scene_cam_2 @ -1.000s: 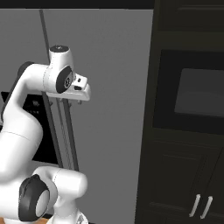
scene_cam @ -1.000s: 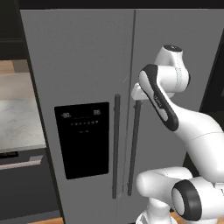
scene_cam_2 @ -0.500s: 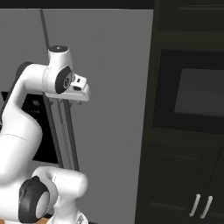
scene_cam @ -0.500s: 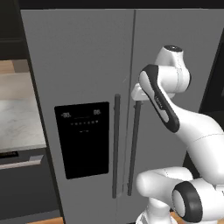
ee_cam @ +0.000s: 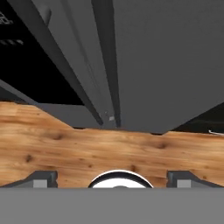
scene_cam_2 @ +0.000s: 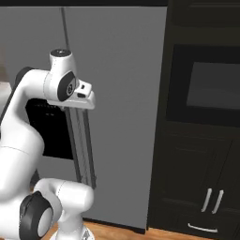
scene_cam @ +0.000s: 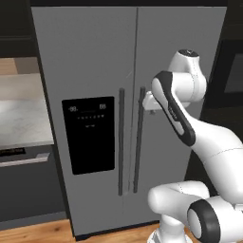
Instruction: Take the lemon wedge from the fridge and place it on the plate with fish on the dining counter.
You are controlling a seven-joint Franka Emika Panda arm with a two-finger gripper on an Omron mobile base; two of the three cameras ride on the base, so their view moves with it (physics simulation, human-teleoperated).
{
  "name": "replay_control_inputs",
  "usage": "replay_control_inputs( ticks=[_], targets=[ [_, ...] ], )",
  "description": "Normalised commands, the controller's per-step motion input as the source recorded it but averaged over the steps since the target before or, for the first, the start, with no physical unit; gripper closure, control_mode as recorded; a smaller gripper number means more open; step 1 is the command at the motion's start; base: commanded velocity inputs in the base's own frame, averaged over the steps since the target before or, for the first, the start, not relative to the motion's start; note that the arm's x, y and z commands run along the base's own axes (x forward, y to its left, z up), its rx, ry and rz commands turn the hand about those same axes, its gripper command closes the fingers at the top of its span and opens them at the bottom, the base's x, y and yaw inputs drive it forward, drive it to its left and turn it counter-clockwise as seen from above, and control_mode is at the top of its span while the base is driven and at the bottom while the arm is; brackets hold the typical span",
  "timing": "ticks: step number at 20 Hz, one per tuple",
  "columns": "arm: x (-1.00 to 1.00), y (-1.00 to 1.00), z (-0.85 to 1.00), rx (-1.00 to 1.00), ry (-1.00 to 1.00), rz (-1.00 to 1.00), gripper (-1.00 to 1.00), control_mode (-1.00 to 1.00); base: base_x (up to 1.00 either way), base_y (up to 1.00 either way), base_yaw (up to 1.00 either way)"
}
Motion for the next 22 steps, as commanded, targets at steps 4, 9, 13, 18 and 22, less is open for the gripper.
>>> replay_control_inputs(
  ticks=[4, 9, 13, 18, 22],
  targets=[
    [0.0, 0.0, 0.0, 0.0, 0.0, 0.0, -1.0, 1.0, -0.56, 0.16, 0.0],
    [0.0, 0.0, 0.0, 0.0, 0.0, 0.0, -1.0, 1.0, -0.39, 0.12, -0.01],
    [0.0, 0.0, 0.0, 0.0, 0.0, 0.0, -1.0, 1.0, -0.18, 0.08, -0.03],
    [0.0, 0.0, 0.0, 0.0, 0.0, 0.0, -1.0, 1.0, -0.05, 0.05, -0.01],
    [0.0, 0.0, 0.0, 0.0, 0.0, 0.0, -1.0, -1.0, 0.0, 0.0, 0.0]
  ],
)
